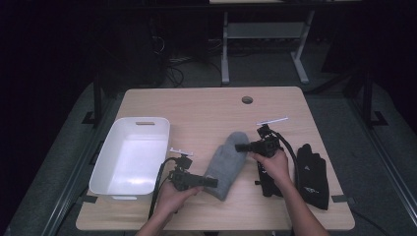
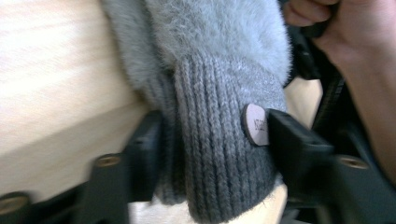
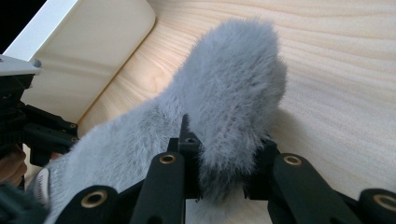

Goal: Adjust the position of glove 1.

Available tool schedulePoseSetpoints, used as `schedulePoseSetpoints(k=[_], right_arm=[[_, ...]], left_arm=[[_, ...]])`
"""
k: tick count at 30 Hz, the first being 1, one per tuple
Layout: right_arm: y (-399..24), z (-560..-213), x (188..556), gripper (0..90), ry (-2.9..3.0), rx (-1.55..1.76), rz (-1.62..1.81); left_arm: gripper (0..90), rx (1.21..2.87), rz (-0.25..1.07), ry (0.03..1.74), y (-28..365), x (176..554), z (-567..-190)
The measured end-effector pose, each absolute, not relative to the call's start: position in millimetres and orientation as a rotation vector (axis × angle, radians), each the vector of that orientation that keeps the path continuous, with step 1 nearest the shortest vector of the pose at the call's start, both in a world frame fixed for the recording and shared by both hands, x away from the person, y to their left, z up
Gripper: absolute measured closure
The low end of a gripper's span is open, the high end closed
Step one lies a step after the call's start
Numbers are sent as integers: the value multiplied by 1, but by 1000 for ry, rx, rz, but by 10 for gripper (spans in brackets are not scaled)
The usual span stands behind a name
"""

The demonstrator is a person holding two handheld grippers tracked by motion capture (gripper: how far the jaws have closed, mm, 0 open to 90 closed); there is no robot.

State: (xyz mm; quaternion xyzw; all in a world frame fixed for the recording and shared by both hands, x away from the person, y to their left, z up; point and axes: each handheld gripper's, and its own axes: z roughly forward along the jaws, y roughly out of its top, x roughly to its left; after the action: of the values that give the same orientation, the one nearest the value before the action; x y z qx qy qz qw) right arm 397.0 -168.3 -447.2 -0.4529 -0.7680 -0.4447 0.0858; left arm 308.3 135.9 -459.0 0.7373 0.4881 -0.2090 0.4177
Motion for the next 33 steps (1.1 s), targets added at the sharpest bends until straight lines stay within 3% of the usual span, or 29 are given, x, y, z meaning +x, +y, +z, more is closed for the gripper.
schedulePoseSetpoints(k=[4, 13, 20, 24, 28, 33], right_arm=[[-170, -449, 396, 731, -2281, -1358, -1326], [-172, -450, 395, 730, -2288, -1367, -1310], [-175, -451, 394, 731, -2297, -1364, -1302], [-175, -452, 394, 730, -2294, -1362, -1308], [-174, -451, 394, 730, -2286, -1357, -1333], [-173, -446, 394, 730, -2267, -1353, -1349]], left_arm=[[229, 1808, -525, 1241, 138, 308, -458], [249, 1801, -511, 1276, 139, 311, -459], [231, 1828, -600, 1276, 130, 313, -468], [266, 1854, -619, 1245, 126, 313, -470], [415, 1860, -593, 1214, 125, 310, -466], [454, 1868, -568, 1181, 125, 307, -463]])
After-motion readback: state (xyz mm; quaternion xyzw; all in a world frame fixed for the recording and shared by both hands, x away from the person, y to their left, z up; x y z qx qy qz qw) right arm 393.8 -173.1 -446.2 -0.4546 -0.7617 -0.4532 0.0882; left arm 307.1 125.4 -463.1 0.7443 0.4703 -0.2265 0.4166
